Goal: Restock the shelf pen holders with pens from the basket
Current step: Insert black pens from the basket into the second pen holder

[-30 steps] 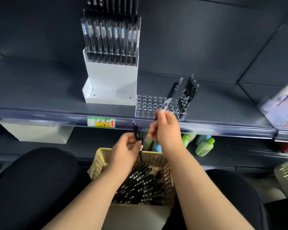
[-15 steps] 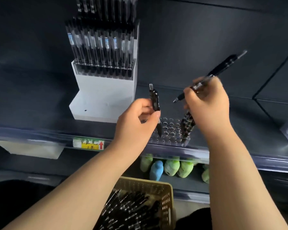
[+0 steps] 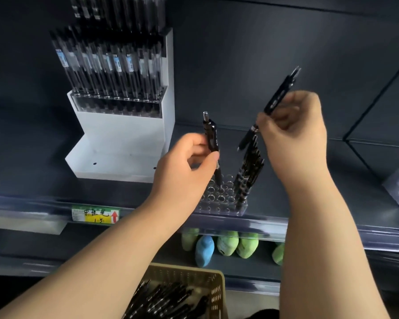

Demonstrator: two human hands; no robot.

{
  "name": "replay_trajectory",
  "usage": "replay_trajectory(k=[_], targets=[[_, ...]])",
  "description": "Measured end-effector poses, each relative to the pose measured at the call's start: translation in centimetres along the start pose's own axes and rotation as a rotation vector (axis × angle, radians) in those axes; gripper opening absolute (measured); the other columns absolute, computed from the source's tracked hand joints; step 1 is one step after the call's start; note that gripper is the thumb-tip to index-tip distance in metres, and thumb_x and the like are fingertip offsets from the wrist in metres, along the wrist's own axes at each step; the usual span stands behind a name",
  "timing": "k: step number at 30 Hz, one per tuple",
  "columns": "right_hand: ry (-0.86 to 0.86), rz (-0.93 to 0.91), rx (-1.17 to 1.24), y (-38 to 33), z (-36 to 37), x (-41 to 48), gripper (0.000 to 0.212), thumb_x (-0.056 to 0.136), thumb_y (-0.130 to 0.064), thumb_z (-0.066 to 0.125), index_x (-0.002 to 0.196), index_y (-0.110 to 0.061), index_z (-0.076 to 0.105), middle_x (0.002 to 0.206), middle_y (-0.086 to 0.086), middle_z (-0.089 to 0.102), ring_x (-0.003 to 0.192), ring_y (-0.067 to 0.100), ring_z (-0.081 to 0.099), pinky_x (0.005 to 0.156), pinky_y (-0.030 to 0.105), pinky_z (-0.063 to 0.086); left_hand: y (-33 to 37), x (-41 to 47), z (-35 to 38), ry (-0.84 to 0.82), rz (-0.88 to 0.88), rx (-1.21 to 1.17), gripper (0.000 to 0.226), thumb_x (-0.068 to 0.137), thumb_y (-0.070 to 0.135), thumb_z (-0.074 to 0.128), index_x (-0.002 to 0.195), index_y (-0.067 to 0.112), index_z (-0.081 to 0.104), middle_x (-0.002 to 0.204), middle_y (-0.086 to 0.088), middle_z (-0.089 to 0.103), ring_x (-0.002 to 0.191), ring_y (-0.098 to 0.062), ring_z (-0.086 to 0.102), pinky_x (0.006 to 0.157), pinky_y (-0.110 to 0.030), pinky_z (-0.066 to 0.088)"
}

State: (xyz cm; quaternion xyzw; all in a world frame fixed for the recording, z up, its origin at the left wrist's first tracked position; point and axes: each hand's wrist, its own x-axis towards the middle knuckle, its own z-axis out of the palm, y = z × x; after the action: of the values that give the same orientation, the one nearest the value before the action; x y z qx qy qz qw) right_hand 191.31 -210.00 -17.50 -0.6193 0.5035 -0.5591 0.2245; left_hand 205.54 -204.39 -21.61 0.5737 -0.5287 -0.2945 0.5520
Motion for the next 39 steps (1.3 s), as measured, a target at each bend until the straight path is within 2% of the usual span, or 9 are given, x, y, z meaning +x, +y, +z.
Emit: replay_trajectory(k=[5, 9, 13, 15, 17, 21, 28, 34, 39], targets=[[-0.051, 0.039, 0.004, 0.4, 1.0, -0.3, 0.03, 0.089, -0.008, 0.048, 0.112, -0.022, 0.034, 0.067, -0.01, 0.054, 0.051, -0.001, 0.049, 0.047, 0.007, 0.037, -0.2, 0.4, 0.3, 0.0, -0.004, 0.036, 0.015, 0.086, 0.02, 0.065, 0.099, 0.027, 0.061, 0.089, 0.012, 0.069, 0.081, -0.003, 0.065, 0.079, -0.024, 0.054], [-0.093, 0.049, -0.057, 0.7, 0.9, -0.2, 0.007, 0.094, -0.022, 0.047, 0.094, -0.025, 0.041, 0.076, -0.012, 0.063, 0.062, -0.01, 0.054, 0.052, 0.003, 0.037, -0.4, 0.4, 0.5, 0.0, 0.008, 0.057, 0.016, 0.085, 0.019, 0.066, 0.099, 0.026, 0.061, 0.088, 0.011, 0.069, 0.08, -0.002, 0.065, 0.076, -0.018, 0.052], [-0.12, 0.021, -0.155, 0.8, 0.8, -0.2, 0.01, 0.095, -0.029, 0.05, 0.087, -0.023, 0.047, 0.071, -0.016, 0.053, 0.064, -0.007, 0.052, 0.056, 0.001, 0.035, -0.7, 0.2, 0.7, 0.001, 0.015, 0.084, 0.016, 0.085, 0.019, 0.066, 0.099, 0.025, 0.061, 0.089, 0.013, 0.068, 0.082, 0.002, 0.063, 0.076, -0.015, 0.051], [-0.111, 0.018, -0.168, 1.0, 0.9, -0.2, 0.007, 0.091, -0.025, 0.055, 0.09, -0.026, 0.048, 0.073, -0.018, 0.053, 0.066, -0.005, 0.052, 0.058, 0.002, 0.035, -0.7, 0.1, 0.8, 0.001, 0.023, 0.09, 0.016, 0.085, 0.017, 0.066, 0.098, 0.024, 0.061, 0.089, 0.013, 0.068, 0.083, 0.002, 0.063, 0.075, -0.014, 0.05], [-0.107, 0.034, -0.135, 1.2, 1.0, -0.3, 0.017, 0.089, -0.019, 0.057, 0.095, -0.03, 0.046, 0.074, -0.019, 0.055, 0.066, -0.007, 0.054, 0.058, 0.002, 0.037, -0.6, 0.1, 0.9, 0.0, 0.035, 0.102, 0.016, 0.084, 0.016, 0.066, 0.097, 0.023, 0.061, 0.088, 0.012, 0.068, 0.082, 0.003, 0.063, 0.072, -0.009, 0.048], [-0.112, 0.051, -0.143, 1.0, 0.8, -0.5, 0.021, 0.088, -0.018, 0.056, 0.097, -0.032, 0.044, 0.075, -0.017, 0.057, 0.069, -0.002, 0.056, 0.058, 0.012, 0.043, -0.2, 0.1, 0.9, -0.013, 0.053, 0.104, 0.017, 0.084, 0.015, 0.067, 0.093, 0.026, 0.059, 0.087, 0.012, 0.067, 0.081, 0.003, 0.062, 0.071, -0.005, 0.045], [-0.14, 0.007, -0.284, 1.0, 0.9, -0.5, 0.012, 0.091, -0.024, 0.054, 0.095, -0.029, 0.043, 0.075, -0.02, 0.052, 0.089, 0.021, 0.056, 0.086, 0.042, 0.046, 0.2, 0.1, 0.6, -0.046, 0.082, 0.124, 0.02, 0.084, 0.014, 0.066, 0.092, 0.03, 0.057, 0.088, 0.014, 0.066, 0.082, 0.005, 0.062, 0.069, -0.001, 0.042], [-0.192, -0.008, -0.382, 1.3, 1.2, -0.6, 0.013, 0.09, -0.022, 0.054, 0.103, -0.022, 0.052, 0.073, -0.019, 0.049, 0.091, 0.024, 0.056, 0.088, 0.046, 0.044, 0.4, 0.1, 0.4, -0.07, 0.09, 0.135, 0.021, 0.085, 0.014, 0.066, 0.092, 0.031, 0.056, 0.088, 0.015, 0.066, 0.083, 0.006, 0.061, 0.068, -0.001, 0.042], [-0.201, -0.032, -0.448, 1.4, 1.2, -0.7, 0.012, 0.089, -0.023, 0.055, 0.098, -0.02, 0.062, 0.082, -0.011, 0.054, 0.094, 0.022, 0.053, 0.089, 0.044, 0.043, 0.2, 0.2, 0.6, -0.07, 0.089, 0.151, 0.019, 0.085, 0.014, 0.066, 0.096, 0.027, 0.057, 0.09, 0.015, 0.065, 0.084, 0.007, 0.06, 0.07, -0.001, 0.042]])
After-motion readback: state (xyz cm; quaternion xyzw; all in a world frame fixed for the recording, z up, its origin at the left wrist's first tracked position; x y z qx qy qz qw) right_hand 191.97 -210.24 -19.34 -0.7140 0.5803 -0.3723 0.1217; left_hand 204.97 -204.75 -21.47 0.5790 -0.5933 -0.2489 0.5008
